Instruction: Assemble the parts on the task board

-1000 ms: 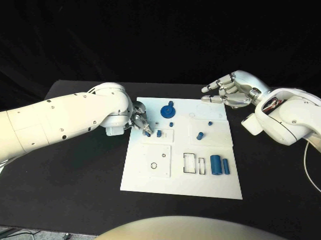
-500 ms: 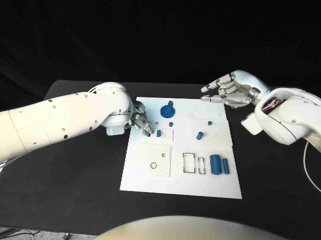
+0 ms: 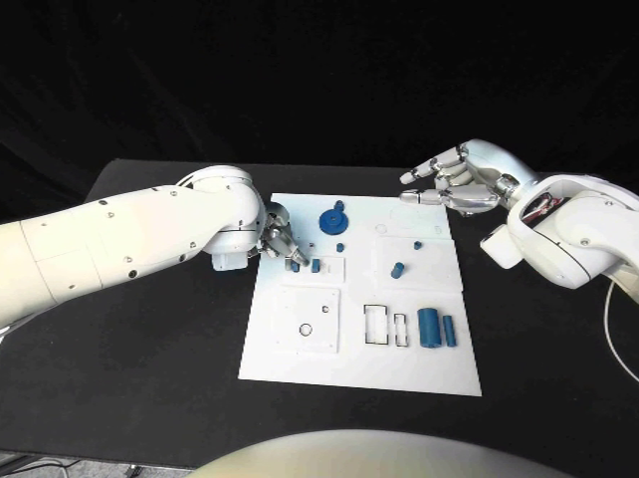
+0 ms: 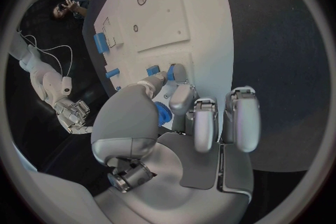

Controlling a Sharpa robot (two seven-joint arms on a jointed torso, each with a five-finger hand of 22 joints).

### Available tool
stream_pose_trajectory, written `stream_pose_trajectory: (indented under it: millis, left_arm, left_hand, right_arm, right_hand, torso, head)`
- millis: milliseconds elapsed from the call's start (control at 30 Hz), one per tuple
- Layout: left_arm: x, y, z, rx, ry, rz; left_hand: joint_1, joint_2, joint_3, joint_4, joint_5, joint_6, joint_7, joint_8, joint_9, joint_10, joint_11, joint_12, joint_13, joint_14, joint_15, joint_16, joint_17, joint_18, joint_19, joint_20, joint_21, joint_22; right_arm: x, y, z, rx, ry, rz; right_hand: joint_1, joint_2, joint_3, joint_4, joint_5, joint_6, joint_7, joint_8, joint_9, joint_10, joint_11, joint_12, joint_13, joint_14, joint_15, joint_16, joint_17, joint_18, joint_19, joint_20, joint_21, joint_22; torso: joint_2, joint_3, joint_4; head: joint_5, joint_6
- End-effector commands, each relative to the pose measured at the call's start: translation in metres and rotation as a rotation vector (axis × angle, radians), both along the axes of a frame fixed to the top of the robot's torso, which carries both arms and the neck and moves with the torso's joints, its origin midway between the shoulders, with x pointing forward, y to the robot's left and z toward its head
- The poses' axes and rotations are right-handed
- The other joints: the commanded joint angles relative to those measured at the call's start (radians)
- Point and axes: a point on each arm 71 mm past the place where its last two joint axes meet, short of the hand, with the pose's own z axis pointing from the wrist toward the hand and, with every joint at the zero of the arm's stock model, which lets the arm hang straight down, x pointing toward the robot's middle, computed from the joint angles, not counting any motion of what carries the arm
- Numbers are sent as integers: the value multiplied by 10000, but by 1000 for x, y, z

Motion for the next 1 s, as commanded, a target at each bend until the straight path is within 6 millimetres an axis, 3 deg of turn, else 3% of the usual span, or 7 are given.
stream_pose_trajectory:
  millis: [33, 367, 800, 867, 933, 1000]
  left_arm:
    - [-2, 4, -4, 578, 154, 371]
    - [-1, 9, -1, 310, -220, 649]
    - [0, 17, 15, -1120, -1105, 1211]
    - [2, 17, 19, -1938, -1210, 1354]
    - [3, 17, 21, -2647, -1230, 1527]
    - [5, 16, 23, -3666, -1263, 1822]
  left_hand:
    - [-270, -47, -401, 141, -78, 110, -11, 74, -26, 98, -15, 67, 24, 1033, -54, 31, 2629, -41, 506, -56, 75, 1741]
    - [-305, 128, -1874, 586, -119, 163, -65, 139, -109, 160, -59, 118, 81, 1033, -96, 31, 2629, -60, 554, -93, 131, 1822]
    - [-67, 366, -2548, 855, -127, 57, -43, 147, -162, 52, -46, -77, -118, 1033, -102, 31, 2629, -16, 474, -105, -24, 1690]
    - [63, 467, -2735, 957, -115, -154, 34, 79, -198, -220, 14, -510, -562, 1033, -66, 31, 2629, 68, 303, -84, -322, 1418]
    - [-76, 483, -2990, 1227, -388, -391, 127, -16, -242, -681, 86, -1293, -1369, 1033, -26, 31, 2629, 173, 82, -54, -707, 1071]
    - [-196, 554, -3371, 1357, -886, -1001, 411, -289, -382, -2088, 305, -3327, -3357, 890, 156, -255, 2245, 486, -658, 75, -1986, -50]
  right_arm:
    - [-1, 1, 0, 10, 8, 145]
    - [-1, 1, 0, 32, -11, 124]
    - [0, 0, 0, 18, 5, 92]
    - [0, 0, 0, 14, 10, 85]
    - [0, 0, 0, 12, 13, 81]
    - [0, -1, 0, 11, 16, 77]
  right_hand:
    - [-93, 48, -144, 61, 64, -4, -36, 48, 9, -41, -9, 24, -21, 698, 33, -44, 1180, 34, -46, 41, -46, 327]
    - [-145, 34, -230, 105, 108, -11, -36, 45, 8, -57, -9, 6, -45, 689, 34, -71, 1142, 40, -59, 42, -62, 299]
    - [-150, 42, -240, 114, 123, -10, -36, 45, 9, -60, -9, 2, -49, 689, 34, -73, 1140, 41, -62, 42, -65, 293]
    - [-150, 42, -240, 114, 123, -10, -36, 45, 9, -60, -9, 2, -49, 689, 34, -73, 1140, 41, -62, 42, -65, 293]
    - [-150, 42, -240, 114, 123, -10, -36, 45, 9, -60, -9, 2, -49, 689, 34, -73, 1140, 41, -62, 42, -65, 293]
    - [-150, 42, -240, 114, 123, -10, -36, 45, 9, -60, -9, 2, -49, 689, 34, -73, 1140, 41, -62, 42, -65, 293]
  torso:
    - [-4, -1, -2]
    - [2, -6, -6]
    - [-4, 2, -3]
    - [-6, 6, -2]
    - [-13, 11, 4]
    - [-12, 14, 6]
  head:
    - [0, 6]
    - [-44, 52]
    - [-65, 100]
    - [-71, 99]
    - [-85, 108]
    - [-90, 120]
